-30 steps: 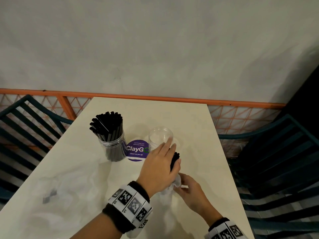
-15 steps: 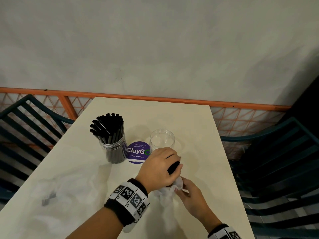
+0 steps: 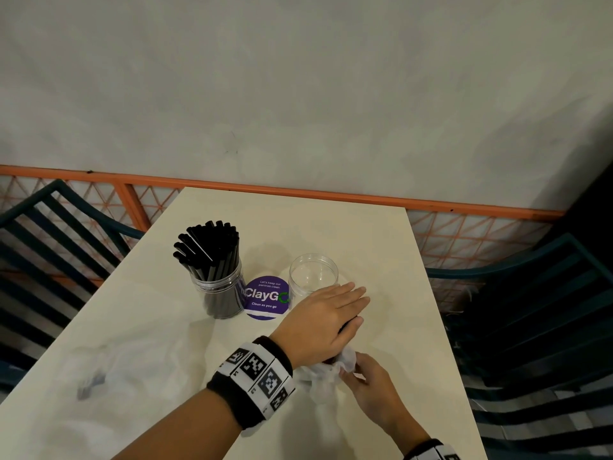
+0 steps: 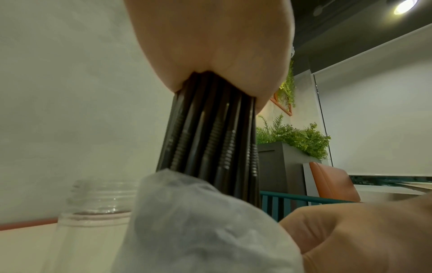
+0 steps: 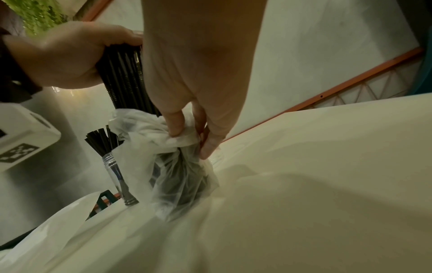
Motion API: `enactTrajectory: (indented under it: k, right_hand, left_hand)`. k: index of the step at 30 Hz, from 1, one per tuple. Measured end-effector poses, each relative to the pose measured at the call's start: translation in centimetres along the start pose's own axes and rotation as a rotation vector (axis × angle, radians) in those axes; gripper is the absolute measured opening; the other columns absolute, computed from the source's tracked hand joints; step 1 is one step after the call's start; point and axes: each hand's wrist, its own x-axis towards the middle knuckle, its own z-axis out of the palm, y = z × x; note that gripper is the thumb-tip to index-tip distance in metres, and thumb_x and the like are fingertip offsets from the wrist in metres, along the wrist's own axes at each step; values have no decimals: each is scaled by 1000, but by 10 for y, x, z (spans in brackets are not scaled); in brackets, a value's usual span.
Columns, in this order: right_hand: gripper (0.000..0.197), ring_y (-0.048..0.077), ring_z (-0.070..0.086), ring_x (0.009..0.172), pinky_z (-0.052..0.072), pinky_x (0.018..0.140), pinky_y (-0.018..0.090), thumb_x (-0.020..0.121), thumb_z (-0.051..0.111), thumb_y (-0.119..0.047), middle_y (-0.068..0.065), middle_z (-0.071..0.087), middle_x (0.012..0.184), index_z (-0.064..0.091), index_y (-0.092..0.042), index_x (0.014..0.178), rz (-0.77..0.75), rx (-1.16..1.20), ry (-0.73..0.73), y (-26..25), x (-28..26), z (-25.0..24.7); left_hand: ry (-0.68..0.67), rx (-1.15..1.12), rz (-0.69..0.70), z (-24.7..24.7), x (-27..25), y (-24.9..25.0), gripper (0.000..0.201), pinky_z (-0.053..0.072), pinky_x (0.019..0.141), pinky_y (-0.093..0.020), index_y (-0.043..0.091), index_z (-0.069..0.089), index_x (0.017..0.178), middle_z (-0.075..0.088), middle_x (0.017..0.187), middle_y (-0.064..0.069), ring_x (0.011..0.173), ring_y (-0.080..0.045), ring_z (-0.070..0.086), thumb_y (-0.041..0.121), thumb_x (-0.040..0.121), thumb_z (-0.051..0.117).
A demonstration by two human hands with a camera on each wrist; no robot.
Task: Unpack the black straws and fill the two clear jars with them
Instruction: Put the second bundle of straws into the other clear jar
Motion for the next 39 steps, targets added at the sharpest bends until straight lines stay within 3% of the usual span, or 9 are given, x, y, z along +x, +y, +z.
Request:
enactTrajectory:
  k: [3, 6, 10, 14, 17, 19, 24, 30, 39]
  right_hand:
    - [59, 9, 64, 89, 51, 79, 24, 53, 56, -81, -5, 70, 95, 63, -35, 89, 18, 58, 41, 2, 0, -1]
    - [13, 10, 65, 88, 50, 73, 20, 77, 70, -35, -2, 72, 96, 66, -34, 89, 5, 94, 107, -7, -5, -9]
    - [34, 7, 63, 90, 53, 70, 23, 81, 65, -1, 0, 67, 98, 64, -34, 91, -100, 82, 288, -23, -10, -44]
    - [30, 12, 53, 88, 44, 72, 10, 76, 68, 3, 0, 58, 95, 66, -17, 99, -259, -234, 521, -63, -7, -85]
    - [29, 9, 41, 89, 46, 81, 38, 72, 70, 4, 0, 54, 90, 67, -5, 100, -431, -422, 679, -96, 9, -99]
    - [23, 12, 42, 88, 42, 88, 43, 78, 63, -8, 3, 56, 89, 67, -5, 100, -574, -500, 713, -112, 26, -103]
    - [33, 27, 51, 93, 30, 99, 39, 82, 45, -22, 7, 59, 90, 66, -10, 104, -739, -733, 702, -142, 71, -101]
    - [24, 20, 47, 92, 23, 109, 36, 84, 49, -11, 10, 61, 85, 67, -5, 99, -949, -864, 573, -159, 103, -85]
    - [54, 24, 61, 86, 33, 106, 42, 99, 17, -24, 10, 66, 88, 67, -5, 93, -1066, -1041, 337, -170, 115, -65]
  left_hand:
    - [-12, 19, 3, 0, 0, 2, 42, 34, 107, -35, 12, 55, 125, 57, 133, -7, 127, -22, 48, 33, 93, 36]
    - [27, -80, -31, -5, -7, 0, 45, 27, 112, -30, 15, 50, 129, 51, 138, -3, 135, -19, 37, 38, 94, 34]
    - [183, -270, -136, -20, -18, -8, 43, 19, 110, -12, 20, 51, 128, 50, 136, 4, 133, -6, 32, 41, 94, 35]
    - [183, -295, -184, -20, -22, -14, 44, 21, 108, -9, 18, 48, 131, 47, 136, 4, 128, -1, 34, 35, 92, 39]
    - [195, -259, -216, -21, -8, -14, 53, 20, 111, -14, 14, 31, 141, 38, 145, -4, 132, -5, 26, 37, 93, 31]
    - [174, -240, -293, -20, 5, -16, 69, 15, 113, -17, 14, 12, 146, 24, 151, -4, 137, -9, 19, 50, 90, 30]
    - [229, -195, -495, 5, 31, -44, 118, 24, 114, -34, 5, 9, 144, 27, 148, -15, 138, -26, 26, 77, 60, 49]
    - [391, -295, -630, 40, 35, -69, 106, 46, 97, -41, 4, 21, 138, 46, 132, -19, 120, -31, 49, 74, 65, 53]
    - [359, -322, -667, 63, 27, -79, 102, 36, 100, -30, -3, 33, 134, 49, 131, -17, 120, -28, 49, 77, 71, 41]
